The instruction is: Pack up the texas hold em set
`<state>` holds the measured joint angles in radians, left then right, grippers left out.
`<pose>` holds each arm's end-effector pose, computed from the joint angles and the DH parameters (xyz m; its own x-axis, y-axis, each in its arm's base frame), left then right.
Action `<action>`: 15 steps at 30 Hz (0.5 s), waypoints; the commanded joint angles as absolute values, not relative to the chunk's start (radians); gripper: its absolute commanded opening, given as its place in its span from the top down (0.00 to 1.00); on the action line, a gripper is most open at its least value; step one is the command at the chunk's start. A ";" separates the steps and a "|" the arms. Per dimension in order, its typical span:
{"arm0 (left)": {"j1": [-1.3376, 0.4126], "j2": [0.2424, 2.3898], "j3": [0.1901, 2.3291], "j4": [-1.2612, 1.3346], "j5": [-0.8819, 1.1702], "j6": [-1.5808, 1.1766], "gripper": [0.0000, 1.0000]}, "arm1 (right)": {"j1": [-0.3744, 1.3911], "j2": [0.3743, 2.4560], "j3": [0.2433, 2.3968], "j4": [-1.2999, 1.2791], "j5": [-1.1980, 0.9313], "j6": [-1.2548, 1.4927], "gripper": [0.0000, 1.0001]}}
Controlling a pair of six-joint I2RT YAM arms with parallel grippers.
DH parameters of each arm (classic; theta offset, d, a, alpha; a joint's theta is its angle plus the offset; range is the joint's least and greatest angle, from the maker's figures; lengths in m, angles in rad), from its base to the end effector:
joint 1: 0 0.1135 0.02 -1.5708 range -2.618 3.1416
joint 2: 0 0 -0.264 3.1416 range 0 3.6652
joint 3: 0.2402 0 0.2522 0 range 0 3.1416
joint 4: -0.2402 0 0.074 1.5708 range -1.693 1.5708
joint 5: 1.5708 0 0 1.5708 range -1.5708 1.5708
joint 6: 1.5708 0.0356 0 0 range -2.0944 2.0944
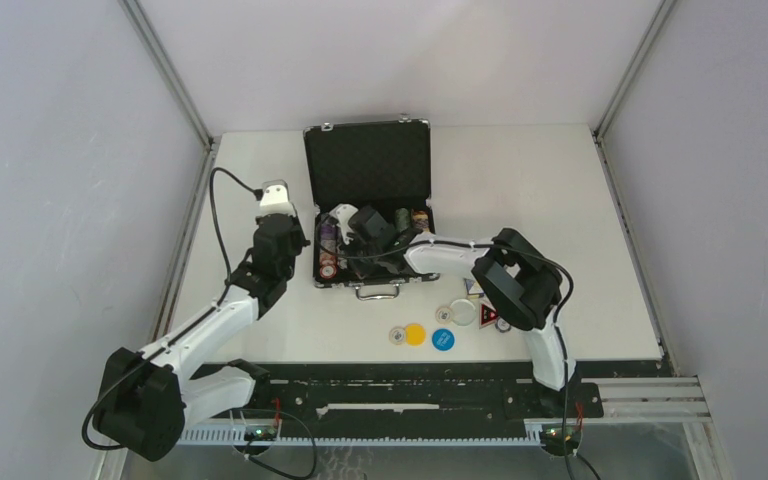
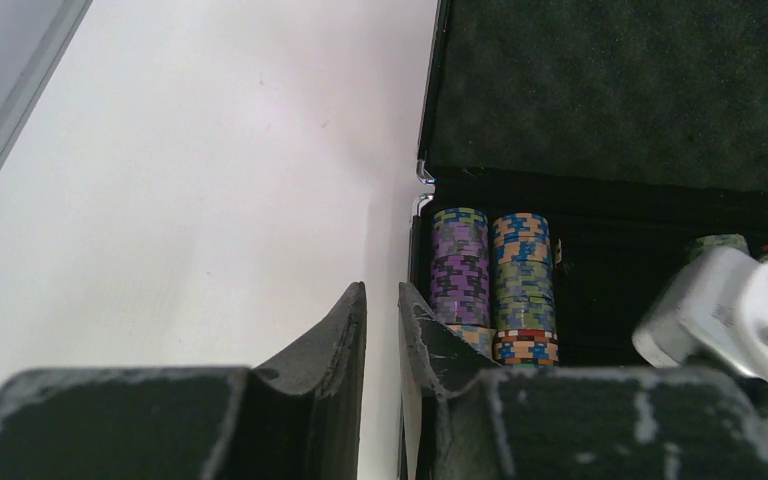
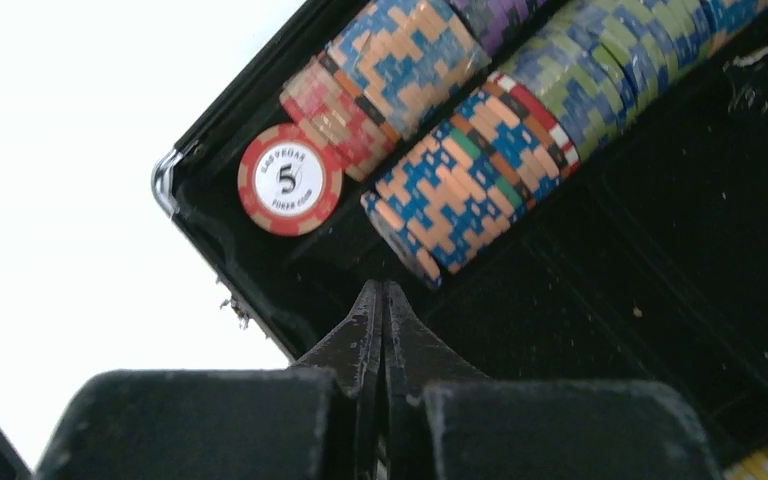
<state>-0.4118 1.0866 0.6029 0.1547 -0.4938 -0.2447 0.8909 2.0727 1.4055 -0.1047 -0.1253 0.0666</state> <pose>0.2281 -0.0812 0.2523 -0.2731 -0.1135 -0.9553 -0.1286 0.9884 -0.0807 0.2825 0.3565 0.1642 -0.4927 -0.5043 -0.7092 -0.7968 0.5890 0.1347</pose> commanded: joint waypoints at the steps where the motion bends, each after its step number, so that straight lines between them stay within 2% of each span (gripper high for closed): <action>1: -0.406 1.074 0.598 0.178 -0.497 -0.262 0.78 | 0.904 1.935 1.368 -0.084 -0.120 0.061 1.00; 9: -0.407 1.056 0.584 0.211 -0.420 -0.250 0.78 | 0.899 1.695 1.176 -0.048 -0.062 0.093 0.98; 12: -0.420 1.056 0.572 0.268 -0.322 -0.215 0.78 | 0.879 1.579 1.073 -0.043 -0.004 0.105 0.81; 14: -0.456 1.061 0.580 0.286 -0.297 -0.197 0.77 | 0.862 1.509 1.009 -0.065 0.041 0.116 0.55; 15: -0.474 1.065 0.589 0.289 -0.304 -0.181 0.75 | 0.855 1.460 0.978 -0.081 0.071 0.120 0.45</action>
<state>-0.4225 1.0794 0.5869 0.1997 -0.3866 -0.2329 0.8852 1.5921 1.0618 -0.0780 -0.0425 0.0914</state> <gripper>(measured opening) 0.228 0.406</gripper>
